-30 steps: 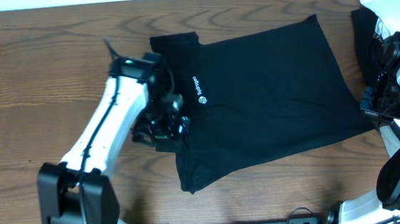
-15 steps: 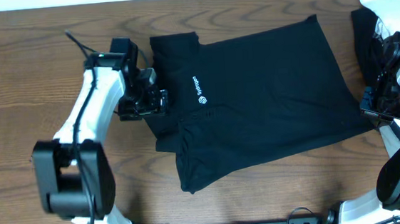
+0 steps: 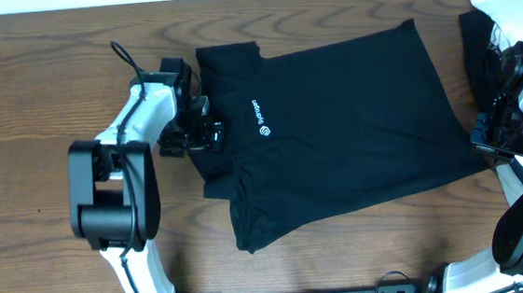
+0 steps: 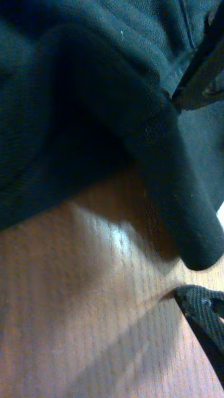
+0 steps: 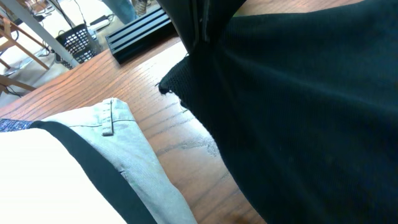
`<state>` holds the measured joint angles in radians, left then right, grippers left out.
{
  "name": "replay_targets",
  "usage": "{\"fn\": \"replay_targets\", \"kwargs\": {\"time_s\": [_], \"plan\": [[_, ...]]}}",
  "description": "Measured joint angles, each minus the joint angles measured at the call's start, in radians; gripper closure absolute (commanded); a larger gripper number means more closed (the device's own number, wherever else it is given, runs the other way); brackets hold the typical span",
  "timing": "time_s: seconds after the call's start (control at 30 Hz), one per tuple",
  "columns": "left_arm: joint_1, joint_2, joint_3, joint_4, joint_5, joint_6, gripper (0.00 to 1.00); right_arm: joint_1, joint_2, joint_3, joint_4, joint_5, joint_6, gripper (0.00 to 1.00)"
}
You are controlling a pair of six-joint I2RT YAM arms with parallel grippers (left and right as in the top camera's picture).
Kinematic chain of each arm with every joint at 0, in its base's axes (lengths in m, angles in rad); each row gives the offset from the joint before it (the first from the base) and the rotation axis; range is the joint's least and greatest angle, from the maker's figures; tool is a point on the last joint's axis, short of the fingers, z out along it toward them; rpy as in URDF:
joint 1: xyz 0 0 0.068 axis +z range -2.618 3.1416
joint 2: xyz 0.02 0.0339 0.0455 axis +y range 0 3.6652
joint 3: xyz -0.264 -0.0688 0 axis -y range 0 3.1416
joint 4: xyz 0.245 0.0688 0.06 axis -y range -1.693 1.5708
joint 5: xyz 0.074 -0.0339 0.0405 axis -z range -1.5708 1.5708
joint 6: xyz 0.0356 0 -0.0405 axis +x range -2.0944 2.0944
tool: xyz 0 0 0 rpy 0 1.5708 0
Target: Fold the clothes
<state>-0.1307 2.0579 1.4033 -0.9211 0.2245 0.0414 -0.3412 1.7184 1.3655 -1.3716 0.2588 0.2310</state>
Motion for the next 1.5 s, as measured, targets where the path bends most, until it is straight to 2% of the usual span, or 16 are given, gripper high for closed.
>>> {"fn": "replay_targets", "kwargs": {"time_s": [0.07, 0.1, 0.17, 0.2, 0.3, 0.6, 1.0, 1.03, 1.1, 1.17, 1.27, 1.4, 1.5], "plan": [[0.000, 0.002, 0.000, 0.010, -0.003, 0.011, 0.49, 0.000, 0.000, -0.001, 0.000, 0.000, 0.000, 0.99], [0.000, 0.003, 0.000, 0.010, -0.003, 0.021, 0.66, 0.000, 0.000, -0.001, 0.000, 0.000, 0.000, 0.99], [0.000, 0.009, 0.000, 0.009, -0.008, 0.026, 0.85, 0.000, 0.000, -0.001, 0.000, 0.000, 0.000, 0.99], [0.000, 0.010, 0.000, 0.009, -0.008, 0.031, 0.90, 0.000, -0.001, -0.001, 0.000, 0.000, 0.000, 0.99], [0.002, 0.013, 0.000, 0.009, -0.023, 0.037, 0.94, 0.000, -0.001, -0.001, 0.000, 0.000, 0.000, 0.99], [0.054, 0.012, 0.050, 0.026, -0.150, -0.022, 0.94, 0.000, -0.001, -0.001, 0.000, -0.008, 0.000, 0.99], [0.162, 0.012, 0.102, 0.077, -0.172, -0.046, 0.94, 0.000, -0.001, -0.001, 0.000, -0.043, 0.000, 0.99], [0.163, 0.012, 0.102, 0.080, -0.172, -0.046, 0.89, 0.000, -0.001, -0.001, 0.000, -0.044, 0.000, 0.99], [0.162, 0.012, 0.103, 0.080, -0.172, -0.045, 0.46, 0.000, -0.001, -0.001, 0.000, -0.045, 0.000, 0.99], [0.163, 0.012, 0.104, 0.072, -0.172, -0.049, 0.32, 0.000, -0.001, -0.001, 0.000, -0.043, 0.000, 0.99], [0.167, 0.012, 0.106, 0.040, -0.172, -0.056, 0.28, 0.000, -0.001, -0.001, 0.001, -0.040, 0.000, 0.99], [0.168, -0.007, 0.108, -0.052, -0.164, -0.093, 0.28, 0.000, -0.001, -0.001, 0.004, -0.037, 0.000, 0.99], [0.169, -0.060, 0.108, -0.163, -0.091, -0.121, 0.28, 0.000, -0.001, -0.001, 0.004, -0.037, 0.000, 0.99]]}}
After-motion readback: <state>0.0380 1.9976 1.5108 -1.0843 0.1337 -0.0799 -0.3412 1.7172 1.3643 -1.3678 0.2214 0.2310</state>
